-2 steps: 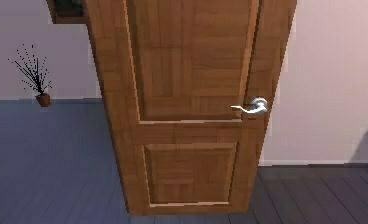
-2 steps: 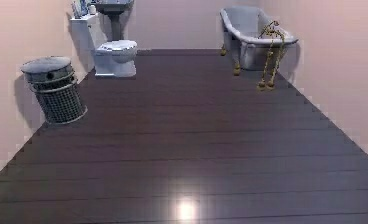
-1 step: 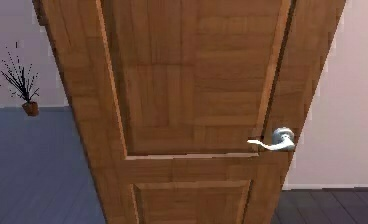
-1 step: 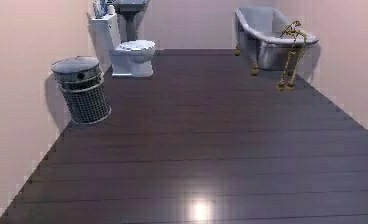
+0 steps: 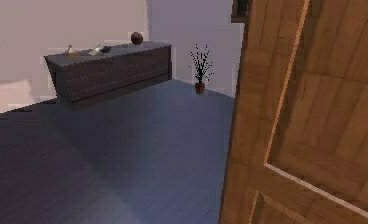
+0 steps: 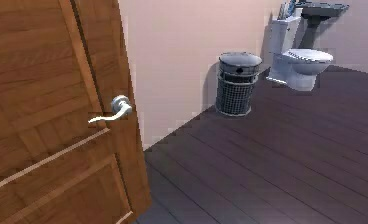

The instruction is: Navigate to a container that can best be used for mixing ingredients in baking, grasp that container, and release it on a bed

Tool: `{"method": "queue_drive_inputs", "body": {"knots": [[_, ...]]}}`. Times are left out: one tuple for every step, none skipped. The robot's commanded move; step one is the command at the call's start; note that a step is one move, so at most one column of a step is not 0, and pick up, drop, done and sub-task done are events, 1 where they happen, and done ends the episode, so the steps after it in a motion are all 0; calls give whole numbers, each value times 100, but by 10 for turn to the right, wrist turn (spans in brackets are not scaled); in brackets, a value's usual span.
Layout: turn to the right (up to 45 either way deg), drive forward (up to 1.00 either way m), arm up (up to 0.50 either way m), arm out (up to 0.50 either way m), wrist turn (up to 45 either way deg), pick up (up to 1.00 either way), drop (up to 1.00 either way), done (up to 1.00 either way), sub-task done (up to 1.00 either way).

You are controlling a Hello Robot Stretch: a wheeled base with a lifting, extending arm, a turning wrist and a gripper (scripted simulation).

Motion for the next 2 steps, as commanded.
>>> {"method": "queue_drive_inputs", "body": {"knots": [[-210,0,0,0,0,0,0,0,0],[0,100,0,0,0,0,0,0,0]]}}
